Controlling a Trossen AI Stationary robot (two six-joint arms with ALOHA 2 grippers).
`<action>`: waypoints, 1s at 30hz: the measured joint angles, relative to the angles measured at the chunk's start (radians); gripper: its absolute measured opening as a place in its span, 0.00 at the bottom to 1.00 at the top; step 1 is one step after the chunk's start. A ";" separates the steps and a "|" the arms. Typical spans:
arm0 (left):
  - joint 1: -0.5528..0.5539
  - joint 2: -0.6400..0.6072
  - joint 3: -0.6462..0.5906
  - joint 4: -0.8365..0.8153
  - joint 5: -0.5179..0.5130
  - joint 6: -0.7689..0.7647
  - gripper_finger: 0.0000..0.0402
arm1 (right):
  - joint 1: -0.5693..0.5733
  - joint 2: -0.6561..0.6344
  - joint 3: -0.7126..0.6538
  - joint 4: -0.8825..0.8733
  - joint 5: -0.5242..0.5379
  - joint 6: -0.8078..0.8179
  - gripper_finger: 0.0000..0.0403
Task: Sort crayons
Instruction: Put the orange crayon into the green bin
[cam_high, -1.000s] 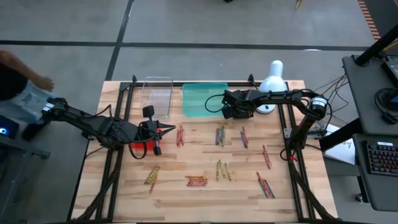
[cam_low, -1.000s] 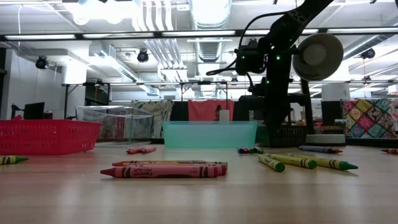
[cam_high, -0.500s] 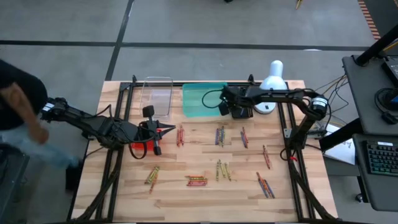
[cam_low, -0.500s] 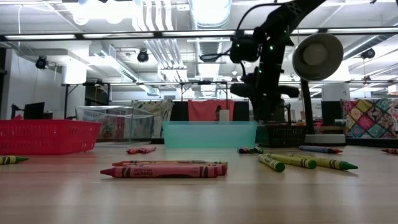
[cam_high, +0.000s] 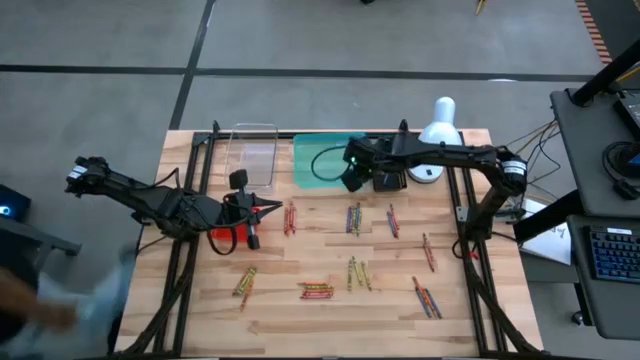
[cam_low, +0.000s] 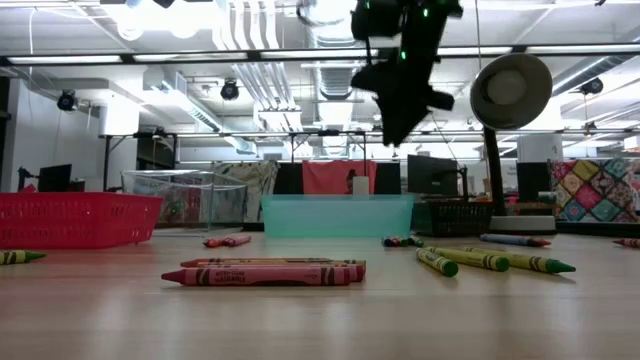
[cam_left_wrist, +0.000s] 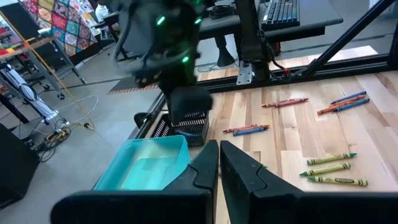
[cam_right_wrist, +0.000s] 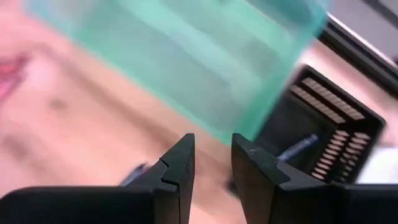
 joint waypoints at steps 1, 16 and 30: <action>0.000 0.000 0.000 0.000 0.000 -0.010 0.00 | 0.028 -0.007 0.006 0.001 0.000 -0.021 0.24; 0.000 0.117 0.001 0.037 0.002 -0.207 0.00 | 0.495 -0.039 -0.012 0.027 0.003 -0.317 0.18; -0.001 0.247 0.047 -0.088 0.116 -0.705 0.00 | 0.704 -0.116 -0.093 0.177 0.014 -0.386 0.17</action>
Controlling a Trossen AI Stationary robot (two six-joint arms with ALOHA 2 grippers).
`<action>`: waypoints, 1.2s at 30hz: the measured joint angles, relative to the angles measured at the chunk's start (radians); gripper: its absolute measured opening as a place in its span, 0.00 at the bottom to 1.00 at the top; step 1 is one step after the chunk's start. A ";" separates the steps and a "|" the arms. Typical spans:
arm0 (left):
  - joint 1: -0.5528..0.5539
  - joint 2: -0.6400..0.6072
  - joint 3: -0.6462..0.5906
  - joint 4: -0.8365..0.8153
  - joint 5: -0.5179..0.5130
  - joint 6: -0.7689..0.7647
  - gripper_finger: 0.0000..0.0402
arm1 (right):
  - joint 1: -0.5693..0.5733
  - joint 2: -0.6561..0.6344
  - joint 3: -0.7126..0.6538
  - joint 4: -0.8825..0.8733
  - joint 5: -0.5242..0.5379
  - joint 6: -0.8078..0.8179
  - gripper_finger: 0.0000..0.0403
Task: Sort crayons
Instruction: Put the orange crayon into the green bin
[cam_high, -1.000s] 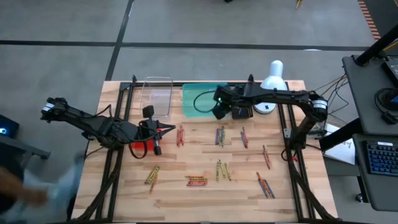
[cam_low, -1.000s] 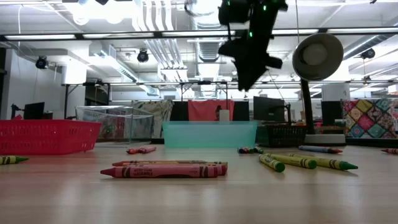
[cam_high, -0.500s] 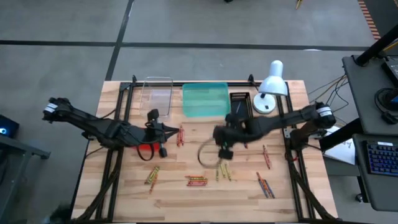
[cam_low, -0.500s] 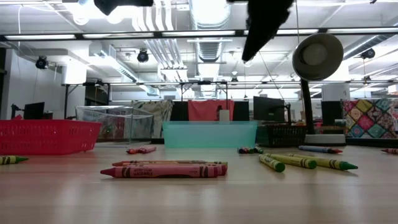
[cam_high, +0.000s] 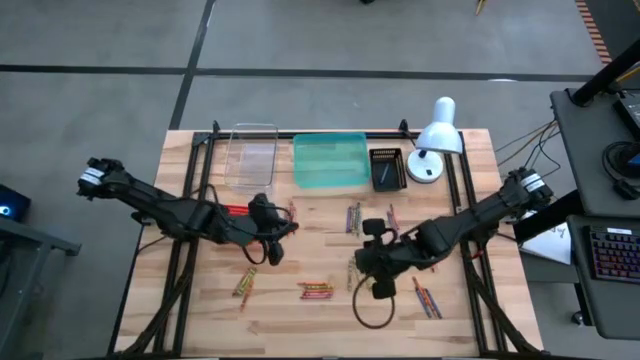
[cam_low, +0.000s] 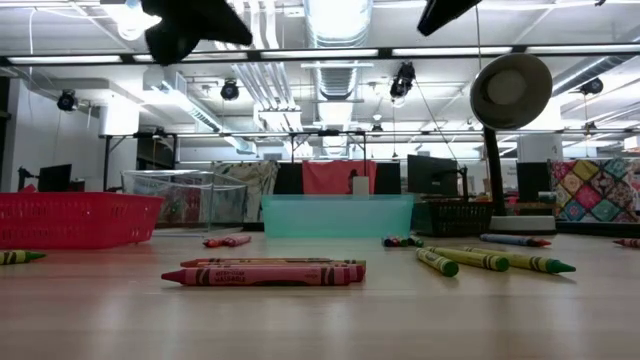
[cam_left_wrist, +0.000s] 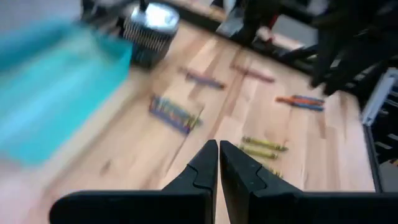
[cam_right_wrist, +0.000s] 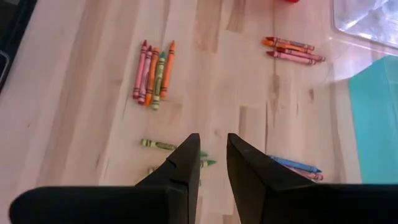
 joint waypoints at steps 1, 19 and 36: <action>0.000 0.005 0.009 -0.042 0.007 -0.052 0.00 | 0.003 -0.006 -0.005 0.002 0.004 -0.001 0.17; -0.048 0.212 0.146 -0.461 0.490 -0.437 0.00 | 0.013 -0.148 -0.195 0.252 0.076 -0.078 0.16; -0.299 0.268 0.148 -0.547 0.619 -0.896 0.00 | 0.012 -0.212 -0.299 0.413 0.076 -0.064 0.14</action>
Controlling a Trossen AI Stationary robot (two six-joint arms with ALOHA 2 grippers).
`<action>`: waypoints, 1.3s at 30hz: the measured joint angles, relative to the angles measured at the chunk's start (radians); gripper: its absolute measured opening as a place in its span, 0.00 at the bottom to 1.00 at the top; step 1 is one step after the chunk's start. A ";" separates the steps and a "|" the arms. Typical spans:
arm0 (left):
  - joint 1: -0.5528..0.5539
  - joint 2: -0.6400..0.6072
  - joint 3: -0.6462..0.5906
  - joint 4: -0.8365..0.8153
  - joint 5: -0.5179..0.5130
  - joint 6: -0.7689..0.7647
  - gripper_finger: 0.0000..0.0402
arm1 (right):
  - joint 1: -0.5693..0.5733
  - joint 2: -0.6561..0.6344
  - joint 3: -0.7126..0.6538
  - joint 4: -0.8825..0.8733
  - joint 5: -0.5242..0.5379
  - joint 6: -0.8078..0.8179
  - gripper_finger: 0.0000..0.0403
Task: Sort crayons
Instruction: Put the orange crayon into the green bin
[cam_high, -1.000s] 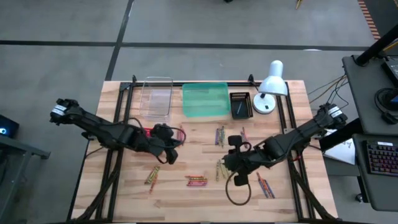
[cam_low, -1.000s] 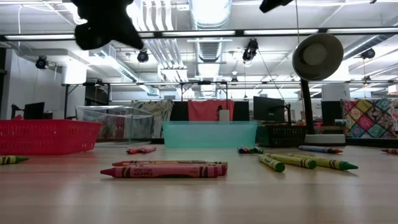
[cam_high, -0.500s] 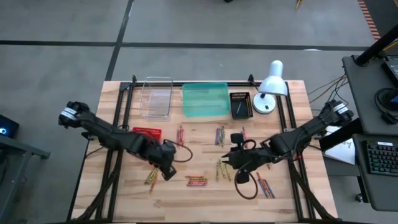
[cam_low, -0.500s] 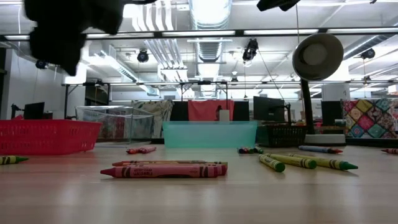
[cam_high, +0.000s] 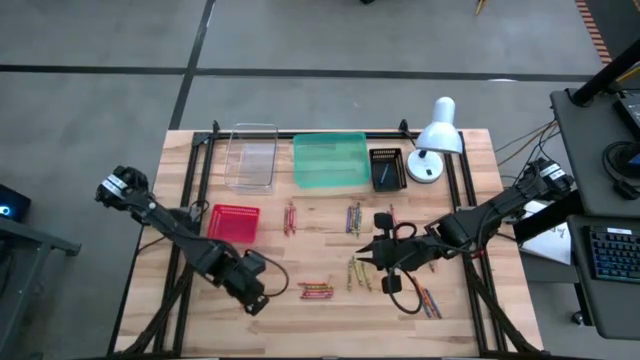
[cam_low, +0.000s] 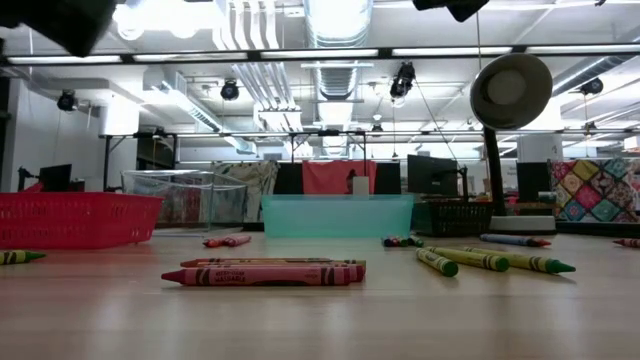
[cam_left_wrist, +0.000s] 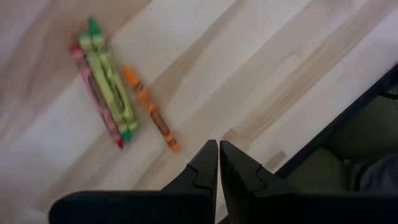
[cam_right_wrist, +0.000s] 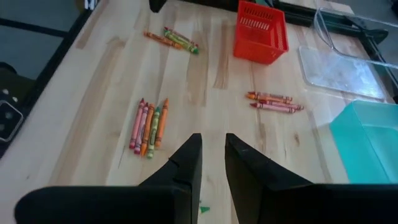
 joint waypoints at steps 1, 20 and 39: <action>-0.016 0.000 0.000 0.001 0.000 -0.031 0.00 | 0.000 0.000 0.002 0.000 0.000 0.000 0.15; -0.127 0.000 -0.015 -0.006 -0.176 -0.194 0.15 | 0.022 -0.073 0.002 0.006 -0.008 -0.052 0.15; -0.134 0.080 -0.037 0.028 -0.244 -0.286 0.24 | 0.022 -0.071 -0.017 0.021 -0.008 -0.052 0.15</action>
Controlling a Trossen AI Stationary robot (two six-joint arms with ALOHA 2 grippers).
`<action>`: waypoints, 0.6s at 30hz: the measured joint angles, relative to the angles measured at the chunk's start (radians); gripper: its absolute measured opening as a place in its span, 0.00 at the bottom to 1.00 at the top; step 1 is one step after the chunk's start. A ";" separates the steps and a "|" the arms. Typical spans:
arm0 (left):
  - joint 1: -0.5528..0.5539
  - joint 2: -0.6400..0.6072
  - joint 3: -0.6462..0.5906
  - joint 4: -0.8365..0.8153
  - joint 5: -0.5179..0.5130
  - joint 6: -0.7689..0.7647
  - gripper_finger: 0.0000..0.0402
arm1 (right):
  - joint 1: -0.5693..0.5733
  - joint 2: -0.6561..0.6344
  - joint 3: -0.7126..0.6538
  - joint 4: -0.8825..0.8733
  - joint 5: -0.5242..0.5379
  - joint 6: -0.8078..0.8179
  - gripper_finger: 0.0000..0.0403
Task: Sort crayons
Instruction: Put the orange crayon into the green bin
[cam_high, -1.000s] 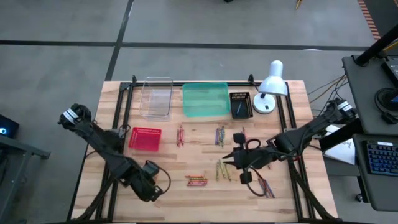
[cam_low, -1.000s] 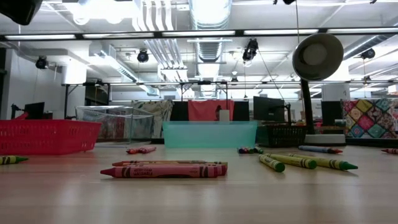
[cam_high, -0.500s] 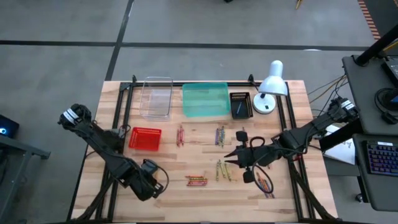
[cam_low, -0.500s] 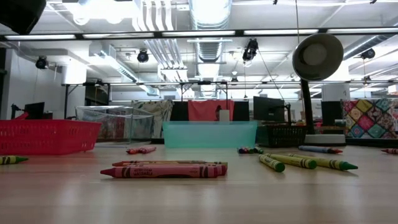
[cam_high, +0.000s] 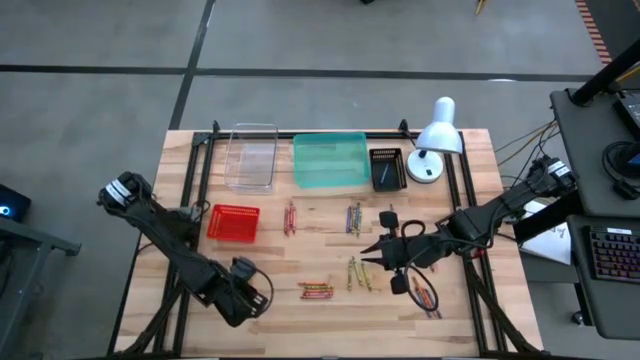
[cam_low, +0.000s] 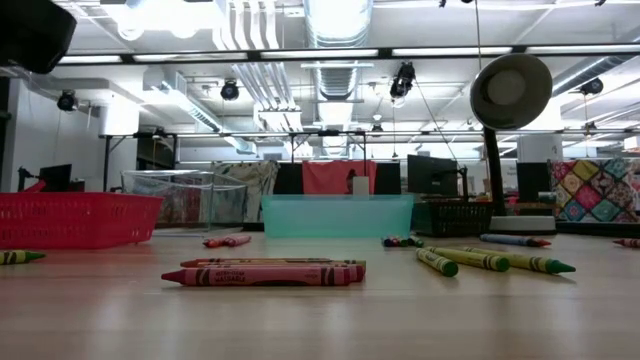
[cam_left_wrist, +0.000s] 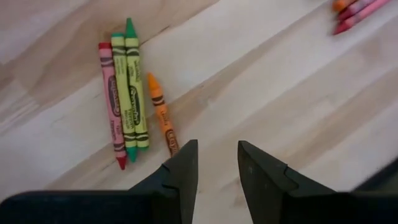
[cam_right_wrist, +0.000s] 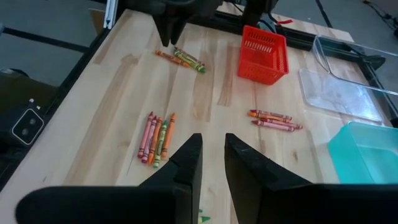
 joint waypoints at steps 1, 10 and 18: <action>0.000 0.007 0.000 0.000 0.004 0.000 0.24 | 0.000 0.000 0.000 0.000 0.000 0.002 0.15; 0.000 0.070 0.000 0.001 0.008 0.000 0.24 | 0.000 0.000 0.000 0.008 0.000 0.013 0.15; 0.000 0.096 0.000 0.000 0.008 0.000 0.24 | 0.000 0.000 0.000 0.019 0.007 0.013 0.15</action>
